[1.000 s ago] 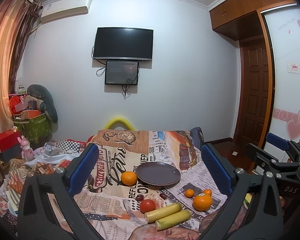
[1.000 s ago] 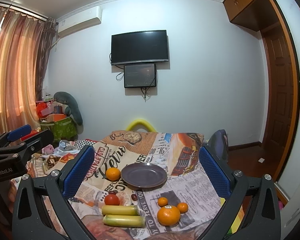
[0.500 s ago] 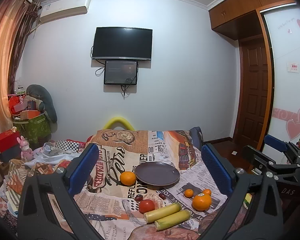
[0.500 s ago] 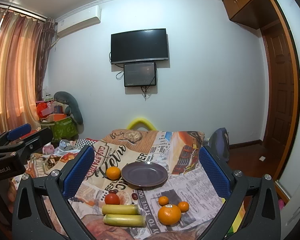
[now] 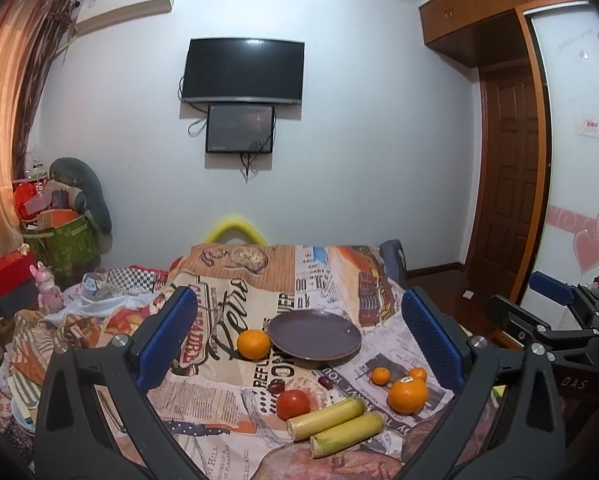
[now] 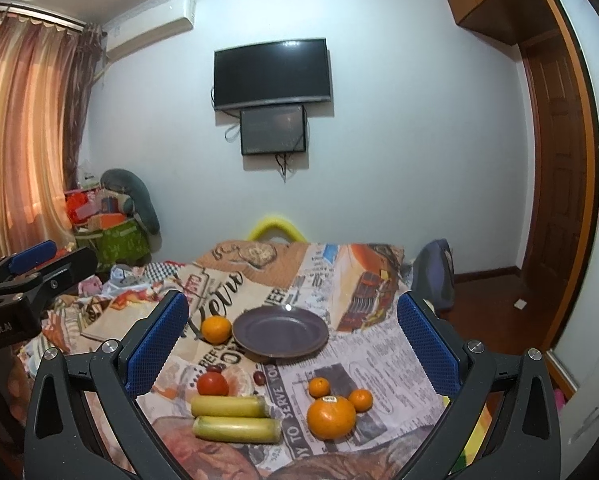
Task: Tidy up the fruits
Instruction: 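Grasp the red tomato with the left tool while the right tool grasps the large stickered orange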
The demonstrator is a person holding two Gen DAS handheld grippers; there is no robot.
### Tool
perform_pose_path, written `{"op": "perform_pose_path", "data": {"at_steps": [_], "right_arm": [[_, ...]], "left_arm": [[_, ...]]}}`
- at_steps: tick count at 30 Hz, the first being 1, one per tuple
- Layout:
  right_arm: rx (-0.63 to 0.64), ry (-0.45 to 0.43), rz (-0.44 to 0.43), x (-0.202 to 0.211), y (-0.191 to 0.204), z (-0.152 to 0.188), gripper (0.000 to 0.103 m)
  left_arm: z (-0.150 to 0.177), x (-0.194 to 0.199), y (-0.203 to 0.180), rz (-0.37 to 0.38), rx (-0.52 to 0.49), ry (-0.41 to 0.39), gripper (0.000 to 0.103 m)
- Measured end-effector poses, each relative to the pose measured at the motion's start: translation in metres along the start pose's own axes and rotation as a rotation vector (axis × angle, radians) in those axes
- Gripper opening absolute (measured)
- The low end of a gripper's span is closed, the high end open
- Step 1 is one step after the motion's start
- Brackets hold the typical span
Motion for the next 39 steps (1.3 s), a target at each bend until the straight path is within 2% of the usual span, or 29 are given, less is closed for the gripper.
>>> {"op": "perform_pose_path", "data": {"at_steps": [8, 14, 18, 23, 29, 39], "right_arm": [[-0.029, 0.176, 0.045, -0.041, -0.027, 0.045, 0.103], [-0.066, 0.299, 0.055, -0.059, -0.046, 0.078, 0.102], [-0.057, 0.362, 0.055, -0.067, -0.054, 0.096, 0.095], [-0.062, 0.436, 0.027, -0.080, -0.057, 0.119, 0.086], [-0.074, 0.500, -0.002, -0.095, -0.057, 0.142, 0.081], [-0.112, 0.583, -0.038, -0.117, -0.056, 0.169, 0.081]], "left_arm": [[0.026, -0.040, 0.003, 0.022, -0.002, 0.126, 0.089], [0.061, -0.078, 0.004, 0.031, -0.018, 0.260, 0.077], [0.092, -0.103, 0.001, 0.048, -0.042, 0.364, 0.070], [0.126, -0.128, -0.005, 0.088, -0.042, 0.485, 0.054], [0.160, -0.151, -0.007, 0.109, -0.048, 0.591, 0.054], [0.186, -0.182, 0.008, 0.084, -0.012, 0.676, 0.054]]}}
Point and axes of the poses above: each gripper's, at about its wrist camera, not at the fingertips, and x roughly against the way its jaws point, y to its left, z to its underside, the point moved 8 cm from there along -x, roughly the way its jaws point, and after that the axes turned 1 degree about y, right-handed, at the moved point
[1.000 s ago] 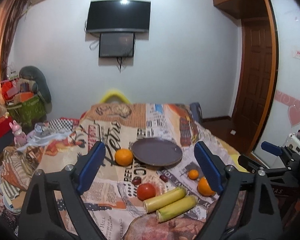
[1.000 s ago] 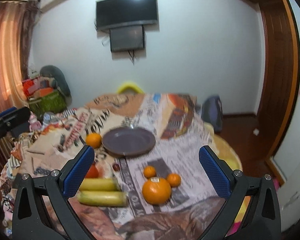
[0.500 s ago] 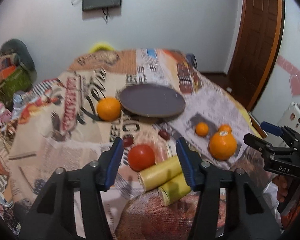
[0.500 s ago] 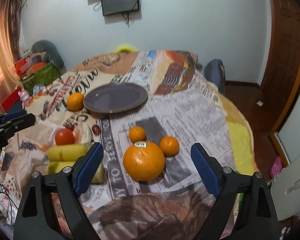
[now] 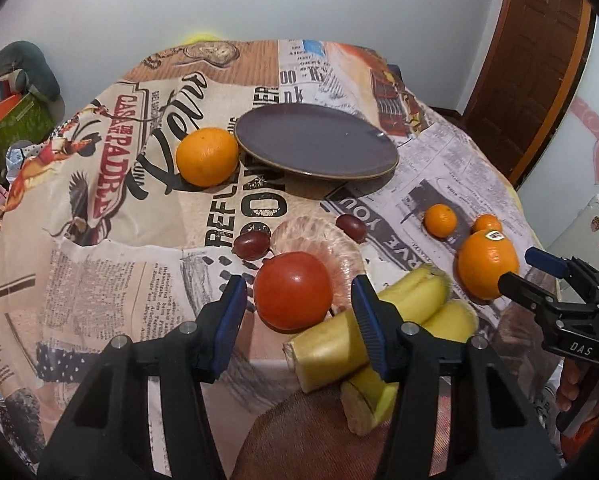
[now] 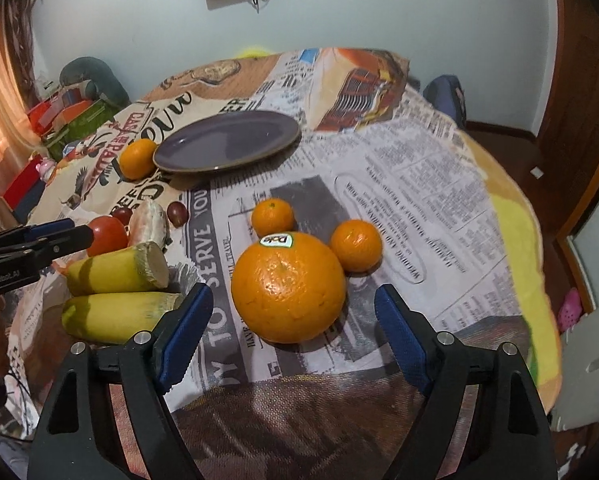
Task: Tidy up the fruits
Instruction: 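Grasp the red tomato with the left tool while the right tool grasps the large stickered orange, then carry the tomato with the left tool while the right tool carries the orange onto the dark plate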
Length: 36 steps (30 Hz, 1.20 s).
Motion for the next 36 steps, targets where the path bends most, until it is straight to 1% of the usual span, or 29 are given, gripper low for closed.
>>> {"op": "perform_pose_path", "data": {"at_steps": [3, 6, 8, 10, 12, 15, 21, 28, 33, 36], "right_arm": [[0.003, 0.017, 0.007, -0.009, 0.001, 0.001, 0.081], [0.004, 0.030, 0.002, -0.018, 0.001, 0.002, 0.081], [0.003, 0.036, -0.001, -0.022, 0.002, 0.003, 0.078], [0.001, 0.047, -0.003, -0.026, 0.002, 0.004, 0.070], [-0.015, 0.054, -0.024, -0.029, 0.002, 0.005, 0.068], [-0.024, 0.050, -0.030, -0.028, 0.002, 0.004, 0.068], [-0.026, 0.048, -0.023, -0.026, 0.002, 0.003, 0.067], [-0.031, 0.029, -0.013, -0.015, 0.001, -0.001, 0.067], [-0.019, -0.018, -0.005, -0.001, 0.004, -0.014, 0.067], [-0.015, -0.062, -0.008, 0.011, 0.006, -0.029, 0.067]], "left_arm": [[0.000, -0.010, 0.004, -0.018, 0.011, 0.011, 0.054], [0.000, -0.019, 0.005, -0.015, 0.018, 0.023, 0.054], [0.000, -0.023, 0.006, -0.011, 0.022, 0.028, 0.054], [-0.001, -0.025, 0.007, -0.005, 0.026, 0.028, 0.054], [-0.001, -0.027, 0.007, -0.003, 0.023, 0.025, 0.054], [-0.001, -0.027, 0.005, 0.006, 0.018, 0.020, 0.050], [0.000, -0.023, 0.004, -0.002, 0.013, 0.020, 0.047], [-0.011, 0.000, 0.005, -0.019, 0.008, -0.038, 0.047], [-0.023, 0.021, 0.006, -0.024, 0.006, -0.086, 0.047], [-0.033, 0.033, 0.007, -0.030, 0.003, -0.119, 0.047]]}}
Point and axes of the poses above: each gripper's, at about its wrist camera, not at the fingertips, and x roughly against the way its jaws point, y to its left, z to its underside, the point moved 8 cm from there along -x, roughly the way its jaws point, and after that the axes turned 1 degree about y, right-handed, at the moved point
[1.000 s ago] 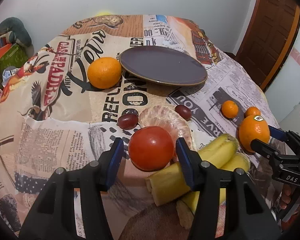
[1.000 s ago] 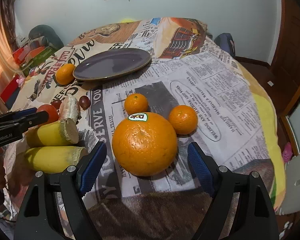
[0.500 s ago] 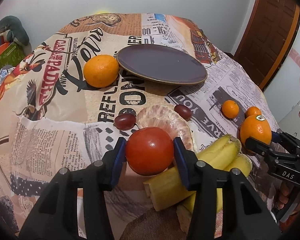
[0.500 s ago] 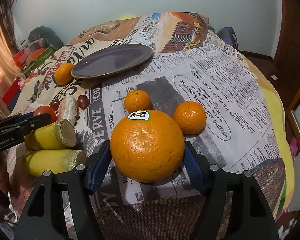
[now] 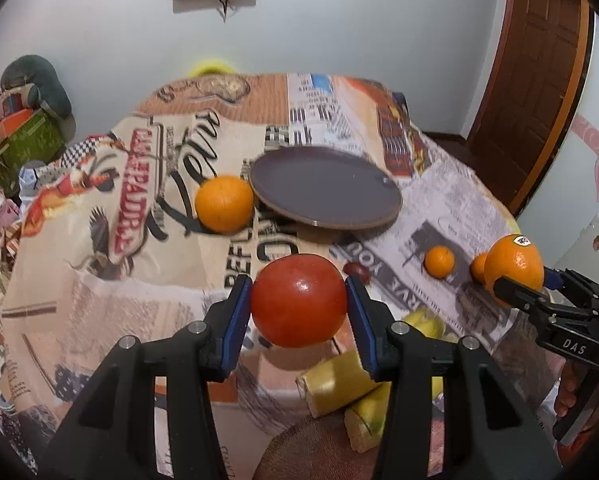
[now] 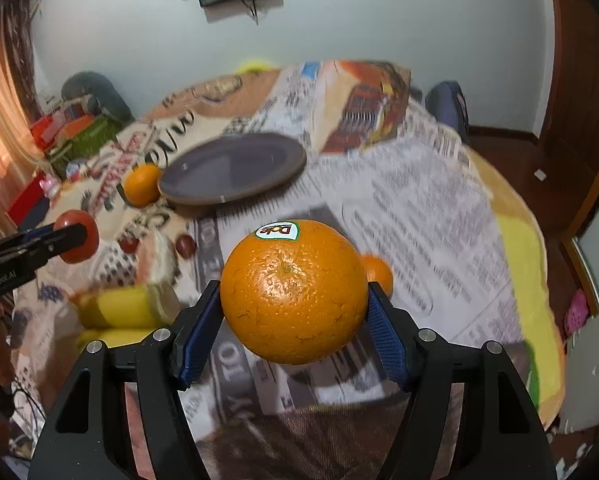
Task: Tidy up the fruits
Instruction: 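Carry the tomato with the left tool while the right tool carries the orange onto the dark plate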
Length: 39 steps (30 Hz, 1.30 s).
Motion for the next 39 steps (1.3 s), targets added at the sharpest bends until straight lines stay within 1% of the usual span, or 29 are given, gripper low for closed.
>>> {"op": "perform_pose_path", "data": {"at_steps": [10, 20, 23, 29, 33, 39], "right_arm": [[0.060, -0.134, 0.007, 0.021, 0.014, -0.054, 0.067], [0.104, -0.232, 0.022, 0.022, 0.025, -0.099, 0.067], [0.118, -0.256, 0.030, 0.017, 0.028, -0.113, 0.067], [0.131, -0.268, 0.035, -0.001, 0.030, -0.137, 0.067], [0.150, -0.263, 0.045, -0.014, 0.030, -0.144, 0.067], [0.170, -0.228, 0.052, -0.039, 0.028, -0.148, 0.067]], "left_arm": [[-0.046, 0.026, 0.001, -0.010, -0.019, -0.109, 0.047], [-0.087, 0.027, 0.005, -0.009, -0.017, -0.172, 0.047], [-0.099, 0.019, 0.007, -0.016, -0.021, -0.177, 0.047], [-0.114, -0.004, 0.015, -0.031, -0.022, -0.164, 0.047], [-0.123, -0.025, 0.026, -0.057, -0.011, -0.153, 0.047], [-0.132, -0.057, 0.038, -0.069, 0.015, -0.126, 0.047]]}}
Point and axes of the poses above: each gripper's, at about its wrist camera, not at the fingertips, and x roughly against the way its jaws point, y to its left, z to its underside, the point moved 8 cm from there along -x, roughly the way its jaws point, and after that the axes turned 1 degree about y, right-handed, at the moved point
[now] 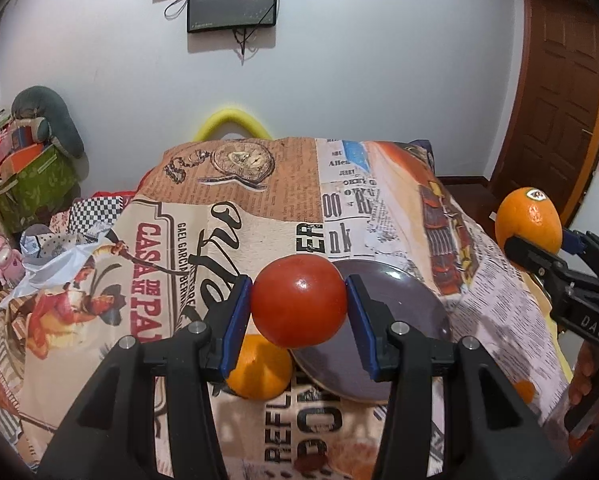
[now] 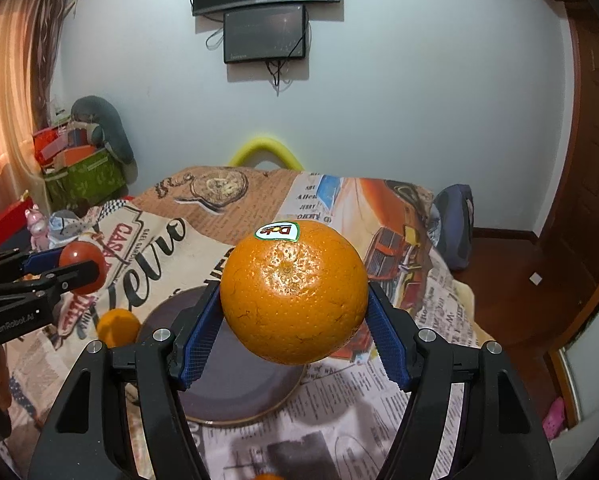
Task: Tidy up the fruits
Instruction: 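Carry the tomato with the left tool while the right tool carries the orange onto the dark plate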
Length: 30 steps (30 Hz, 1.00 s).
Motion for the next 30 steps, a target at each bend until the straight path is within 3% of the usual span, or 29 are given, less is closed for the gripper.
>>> {"op": "perform_pose_path", "data": {"at_steps": [8, 17, 30], "right_arm": [[0.052, 0.076, -0.003, -0.041, 0.003, 0.009, 0.067], [0.045, 0.214, -0.042, -0.092, 0.003, 0.025, 0.067], [0.084, 0.337, -0.086, -0.124, 0.017, 0.046, 0.067]], "left_arm": [[-0.001, -0.047, 0.000, 0.012, 0.006, 0.060, 0.047], [0.017, -0.101, -0.002, 0.044, 0.006, 0.188, 0.047], [0.028, -0.125, -0.002, 0.054, 0.007, 0.242, 0.047]]}}
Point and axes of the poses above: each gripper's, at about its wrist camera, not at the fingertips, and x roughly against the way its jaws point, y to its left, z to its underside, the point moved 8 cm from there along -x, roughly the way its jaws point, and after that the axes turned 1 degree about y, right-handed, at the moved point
